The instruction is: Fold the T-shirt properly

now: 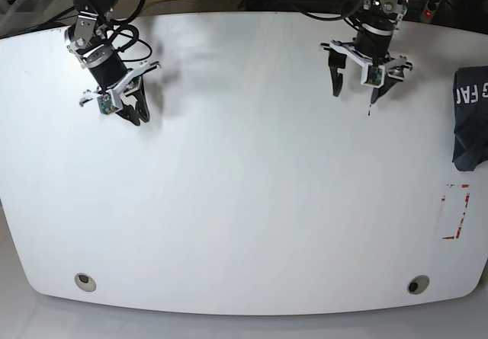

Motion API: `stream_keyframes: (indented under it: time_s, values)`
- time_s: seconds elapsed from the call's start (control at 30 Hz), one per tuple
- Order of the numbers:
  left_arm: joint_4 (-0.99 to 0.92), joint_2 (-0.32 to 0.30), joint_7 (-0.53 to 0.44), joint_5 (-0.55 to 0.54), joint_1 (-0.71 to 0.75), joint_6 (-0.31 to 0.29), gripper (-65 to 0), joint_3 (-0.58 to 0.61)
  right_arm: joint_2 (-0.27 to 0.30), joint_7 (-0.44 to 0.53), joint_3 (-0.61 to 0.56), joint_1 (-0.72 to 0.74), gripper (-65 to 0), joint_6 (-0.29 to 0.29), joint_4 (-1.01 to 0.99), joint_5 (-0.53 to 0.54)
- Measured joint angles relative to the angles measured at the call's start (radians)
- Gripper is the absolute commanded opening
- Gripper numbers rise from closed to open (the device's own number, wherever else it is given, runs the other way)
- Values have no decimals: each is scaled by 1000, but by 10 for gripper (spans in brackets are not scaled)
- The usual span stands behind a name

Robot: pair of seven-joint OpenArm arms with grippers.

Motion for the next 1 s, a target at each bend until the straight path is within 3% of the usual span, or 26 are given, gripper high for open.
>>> stream_keyframes:
  time_s: [0.33, 0.43, 0.6, 0.7, 1.0]
  values:
    - [130, 58, -6, -2, 315, 13, -222, -5, 2, 14, 4, -269, -549, -3, 91, 131]
    - [146, 91, 66, -2, 404, 4, -224, 0, 3, 5, 7, -354, -549, -9, 95, 168]
    - [163, 96, 65, -23, 482, 8, -224, -1, 3, 12, 7, -476, -549, -11, 105, 209]
    - [162, 93, 54, -95, 532, 15, -224, -9, 1, 16, 4, -564, -549, -12, 105, 220]
    - [5, 80, 51, -116, 546, 21, -224, -60, -59, 27, -30, -696, -549, -10, 5, 216]
